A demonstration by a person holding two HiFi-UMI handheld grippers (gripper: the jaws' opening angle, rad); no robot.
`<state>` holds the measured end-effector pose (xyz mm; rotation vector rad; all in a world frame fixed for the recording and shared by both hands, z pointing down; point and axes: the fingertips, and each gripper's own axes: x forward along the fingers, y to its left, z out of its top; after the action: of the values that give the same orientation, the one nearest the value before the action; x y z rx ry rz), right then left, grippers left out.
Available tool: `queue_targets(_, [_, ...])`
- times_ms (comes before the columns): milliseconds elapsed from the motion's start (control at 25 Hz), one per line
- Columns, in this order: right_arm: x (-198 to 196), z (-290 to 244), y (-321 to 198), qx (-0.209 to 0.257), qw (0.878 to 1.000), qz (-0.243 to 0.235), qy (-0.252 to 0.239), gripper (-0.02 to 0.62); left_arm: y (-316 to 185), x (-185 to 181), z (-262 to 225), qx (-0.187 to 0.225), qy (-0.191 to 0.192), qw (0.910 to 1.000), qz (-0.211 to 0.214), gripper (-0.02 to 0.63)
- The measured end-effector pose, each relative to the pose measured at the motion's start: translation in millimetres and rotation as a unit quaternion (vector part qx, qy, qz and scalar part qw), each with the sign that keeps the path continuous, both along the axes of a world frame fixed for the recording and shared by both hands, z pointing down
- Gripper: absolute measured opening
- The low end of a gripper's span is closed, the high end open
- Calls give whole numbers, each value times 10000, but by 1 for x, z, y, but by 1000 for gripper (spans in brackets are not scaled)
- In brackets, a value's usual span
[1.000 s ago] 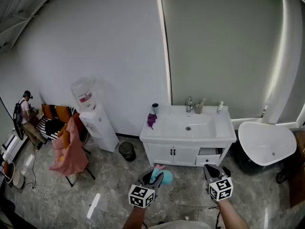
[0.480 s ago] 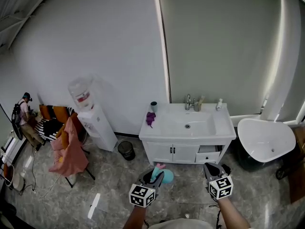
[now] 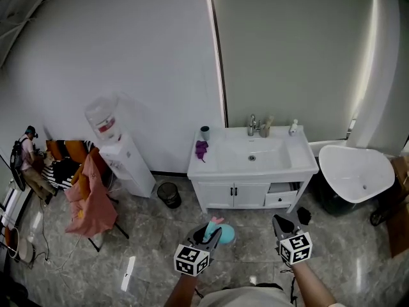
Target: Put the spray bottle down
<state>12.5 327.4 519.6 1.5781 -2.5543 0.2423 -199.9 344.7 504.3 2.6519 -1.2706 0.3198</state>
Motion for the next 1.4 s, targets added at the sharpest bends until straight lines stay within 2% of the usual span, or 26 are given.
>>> queue_targets(320, [-29,13,6,-160,9998,125,24,11,-2,-25,8,-91,59,9998,157,142])
queue_targets(600, [-33,9,-18,-147,9998,63,85,11,-28,-27,10,-108,132,9998,128,143])
queue_targets(1000, [-11,22,-104,-212,9997,-151,3,11,-101,5,20,-192,159,9997,-22,143])
queue_targets(1400, [40,25,-207,-289,9990,-326,-90,11,-195,55,19,-250,63,9994,-246,143])
